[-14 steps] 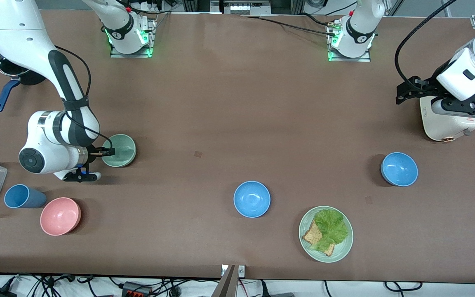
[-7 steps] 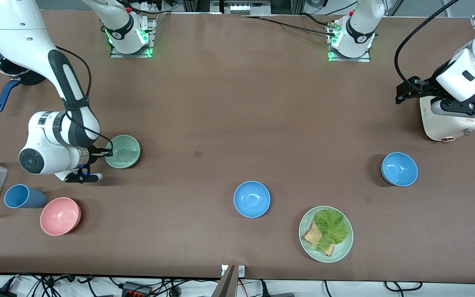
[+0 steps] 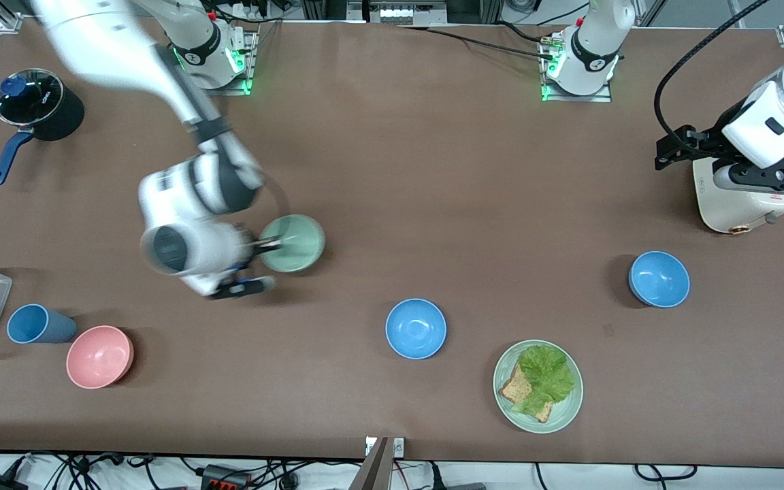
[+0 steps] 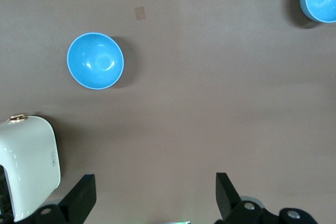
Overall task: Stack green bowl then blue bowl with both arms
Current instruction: 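Carry the green bowl to the table middle and release it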
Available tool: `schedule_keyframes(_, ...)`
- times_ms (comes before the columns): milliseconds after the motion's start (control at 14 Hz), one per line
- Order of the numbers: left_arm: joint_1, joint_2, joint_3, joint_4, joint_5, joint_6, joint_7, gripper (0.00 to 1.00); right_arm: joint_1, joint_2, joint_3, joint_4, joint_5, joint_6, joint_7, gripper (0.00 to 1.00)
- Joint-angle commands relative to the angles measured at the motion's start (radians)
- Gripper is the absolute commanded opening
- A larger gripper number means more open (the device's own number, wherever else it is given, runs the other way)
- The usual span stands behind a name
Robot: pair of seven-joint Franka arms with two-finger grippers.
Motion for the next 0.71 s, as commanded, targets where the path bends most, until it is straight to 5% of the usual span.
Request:
schedule_keyframes(0,0.003,0.024,-0.001,0.034,0.021,-0.037,-0.005,1.0,0.136,0.086,-0.011,0.104,0.002,-0.008,0.158,0.0)
schedule_keyframes(286,0.012,0.052,0.005,0.028,0.024,-0.043,-0.005,1.0,0.218,0.144,-0.009,0.131,0.008,0.101,0.255,0.0)
schedule_keyframes(643,0.087,0.155,0.007,0.036,0.044,-0.028,0.008,1.0,0.238,0.179,-0.011,0.13,0.145,0.173,0.284,0.0)
